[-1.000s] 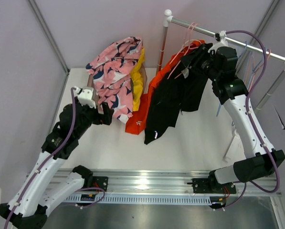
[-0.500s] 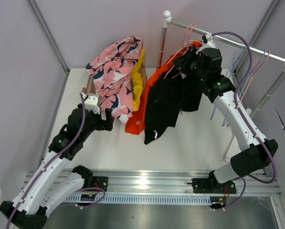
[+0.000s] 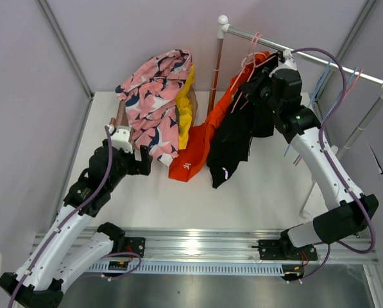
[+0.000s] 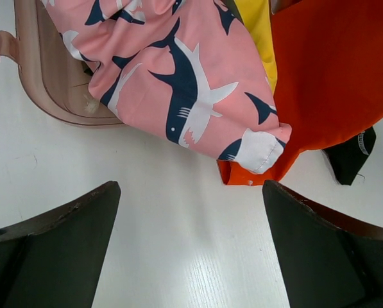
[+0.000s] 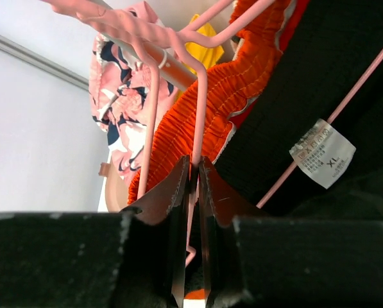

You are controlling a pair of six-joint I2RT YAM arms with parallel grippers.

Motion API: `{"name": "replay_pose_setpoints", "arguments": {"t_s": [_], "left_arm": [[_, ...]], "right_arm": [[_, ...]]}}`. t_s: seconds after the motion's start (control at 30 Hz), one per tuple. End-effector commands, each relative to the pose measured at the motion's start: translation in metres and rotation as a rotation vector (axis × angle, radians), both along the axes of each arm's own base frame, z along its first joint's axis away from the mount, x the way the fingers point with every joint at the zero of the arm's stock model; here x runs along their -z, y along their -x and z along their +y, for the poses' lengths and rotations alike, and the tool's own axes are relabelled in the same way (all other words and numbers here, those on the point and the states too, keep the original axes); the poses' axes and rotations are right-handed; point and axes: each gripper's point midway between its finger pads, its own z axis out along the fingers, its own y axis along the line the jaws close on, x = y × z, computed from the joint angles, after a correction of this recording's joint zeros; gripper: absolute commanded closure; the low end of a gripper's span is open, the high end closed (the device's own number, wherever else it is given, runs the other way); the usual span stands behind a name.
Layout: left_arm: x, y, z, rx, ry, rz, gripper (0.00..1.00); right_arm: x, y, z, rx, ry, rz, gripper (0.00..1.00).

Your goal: Remove the shorts from the hanger

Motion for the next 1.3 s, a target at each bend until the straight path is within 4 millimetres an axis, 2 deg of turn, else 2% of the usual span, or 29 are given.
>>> {"name": "replay_pose_setpoints", "arguments": {"t_s": [0.0, 0.03, 0.07, 0.1, 0.23, 0.3, 0.33, 0.4, 0.47, 0.5, 0.53, 0.57, 0.63, 0.83, 1.07, 1.27], "left_arm": [[-0.036, 0.002, -0.005, 0.028, 0.053, -0.085, 0.01], [-0.042, 0.004, -0.008, 0.047, 0.064, -0.096, 0.01], [-0.056, 0.006, -0.012, 0.070, 0.085, -0.127, 0.01], [-0.072, 0.010, -0.022, 0.125, 0.119, -0.153, 0.01], [-0.129, 0.023, -0.060, 0.322, 0.213, -0.228, 0.01], [-0.134, 0.021, -0.079, 0.381, 0.219, -0.209, 0.01], [-0.157, 0.027, -0.092, 0.435, 0.247, -0.257, 0.01], [-0.161, 0.031, -0.118, 0.543, 0.263, -0.256, 0.01], [-0.179, 0.045, -0.146, 0.670, 0.304, -0.298, 0.01], [-0.175, 0.047, -0.162, 0.722, 0.305, -0.288, 0.01], [-0.175, 0.061, -0.180, 0.803, 0.318, -0.286, 0.01], [-0.176, 0.064, -0.192, 0.837, 0.325, -0.306, 0.01], [-0.165, 0.074, -0.220, 0.915, 0.328, -0.285, 0.01], [-0.156, 0.082, -0.273, 1.027, 0.410, -0.296, 0.01], [-0.161, 0.086, -0.299, 1.081, 0.423, -0.300, 0.01], [-0.164, 0.097, -0.308, 1.117, 0.438, -0.291, 0.01]], "right_arm": [[-0.058, 0.031, -0.020, 0.039, -0.014, -0.143, 1.00], [-0.066, 0.037, -0.023, 0.043, -0.019, -0.161, 1.00], [-0.074, 0.044, -0.027, 0.048, -0.026, -0.176, 1.00], [-0.088, 0.056, -0.032, 0.051, -0.039, -0.208, 1.00], [-0.118, 0.084, -0.042, 0.051, -0.075, -0.271, 1.00], [-0.126, 0.096, -0.045, 0.044, -0.087, -0.285, 1.00], [-0.128, 0.099, -0.045, 0.039, -0.091, -0.287, 1.00], [-0.134, 0.108, -0.045, 0.025, -0.111, -0.290, 1.00], [-0.137, 0.115, -0.043, 0.011, -0.140, -0.290, 1.00], [-0.137, 0.117, -0.043, 0.007, -0.148, -0.289, 1.00], [-0.140, 0.122, -0.043, 0.001, -0.159, -0.297, 1.00], [-0.141, 0.125, -0.040, -0.010, -0.173, -0.298, 1.00], [-0.145, 0.130, -0.039, -0.010, -0.184, -0.307, 1.00], [-0.146, 0.136, -0.029, -0.026, -0.204, -0.312, 1.00], [-0.139, 0.134, -0.029, -0.013, -0.198, -0.303, 1.00], [-0.134, 0.131, -0.028, -0.009, -0.197, -0.298, 1.00]]}}
